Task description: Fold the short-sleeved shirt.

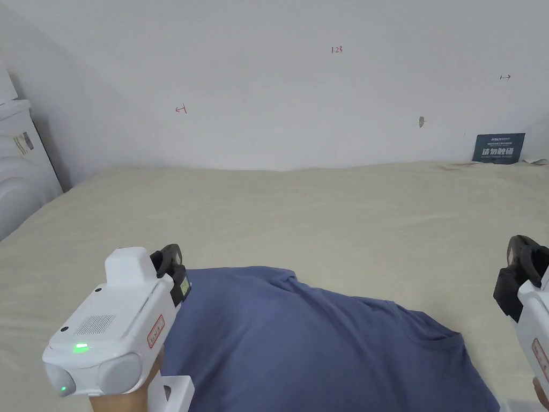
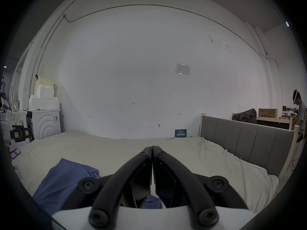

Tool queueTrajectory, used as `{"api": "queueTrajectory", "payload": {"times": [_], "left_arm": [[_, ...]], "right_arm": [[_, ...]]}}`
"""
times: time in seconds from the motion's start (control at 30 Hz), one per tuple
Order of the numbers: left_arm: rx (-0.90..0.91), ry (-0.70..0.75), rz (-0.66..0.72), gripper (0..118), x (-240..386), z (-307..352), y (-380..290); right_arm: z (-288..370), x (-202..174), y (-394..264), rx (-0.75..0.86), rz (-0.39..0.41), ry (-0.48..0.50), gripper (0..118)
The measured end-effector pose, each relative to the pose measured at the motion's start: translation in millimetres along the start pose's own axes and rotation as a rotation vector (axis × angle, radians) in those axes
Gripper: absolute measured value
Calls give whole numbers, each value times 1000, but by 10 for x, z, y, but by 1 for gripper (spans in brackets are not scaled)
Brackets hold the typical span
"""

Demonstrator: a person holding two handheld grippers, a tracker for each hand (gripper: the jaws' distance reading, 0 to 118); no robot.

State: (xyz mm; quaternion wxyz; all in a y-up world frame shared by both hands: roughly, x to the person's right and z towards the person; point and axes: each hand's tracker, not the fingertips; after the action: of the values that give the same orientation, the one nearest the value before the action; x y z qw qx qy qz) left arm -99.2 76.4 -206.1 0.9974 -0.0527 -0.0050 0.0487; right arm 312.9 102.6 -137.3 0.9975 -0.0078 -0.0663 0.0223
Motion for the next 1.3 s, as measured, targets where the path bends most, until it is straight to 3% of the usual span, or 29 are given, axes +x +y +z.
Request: {"api": "queueTrajectory", "payload": {"times": [0.23,0.63,0.8,0.87,0.9,0.93,1.0,1.03,1.23,1.3], "left_arm": [[-70,5,13,0,-90,-5,-15],[-678,24,-8,0,-688,107,-778],[-804,57,-18,3,-810,320,-1259],[-832,63,-15,10,-862,383,-1390],[-840,73,-3,21,-894,407,-1442],[-861,87,5,36,-921,412,-1484],[-910,103,16,81,-932,450,-1543],[-899,110,16,91,-940,471,-1561],[-954,124,4,93,-987,419,-1702],[-984,133,9,86,-984,399,-1775]], "right_arm": [[-5,10,-6,-6,9,4,1],[-28,-8,-172,-69,12,24,1],[-60,-3,-285,-102,17,32,1],[-61,-11,-326,-115,20,35,1],[-66,-8,-358,-125,23,39,1],[-67,-8,-381,-132,23,40,1],[-71,-5,-429,-148,28,45,1],[-71,-4,-452,-155,30,46,1],[-78,23,-529,-183,18,46,1],[-68,24,-535,-187,19,44,1]]}}
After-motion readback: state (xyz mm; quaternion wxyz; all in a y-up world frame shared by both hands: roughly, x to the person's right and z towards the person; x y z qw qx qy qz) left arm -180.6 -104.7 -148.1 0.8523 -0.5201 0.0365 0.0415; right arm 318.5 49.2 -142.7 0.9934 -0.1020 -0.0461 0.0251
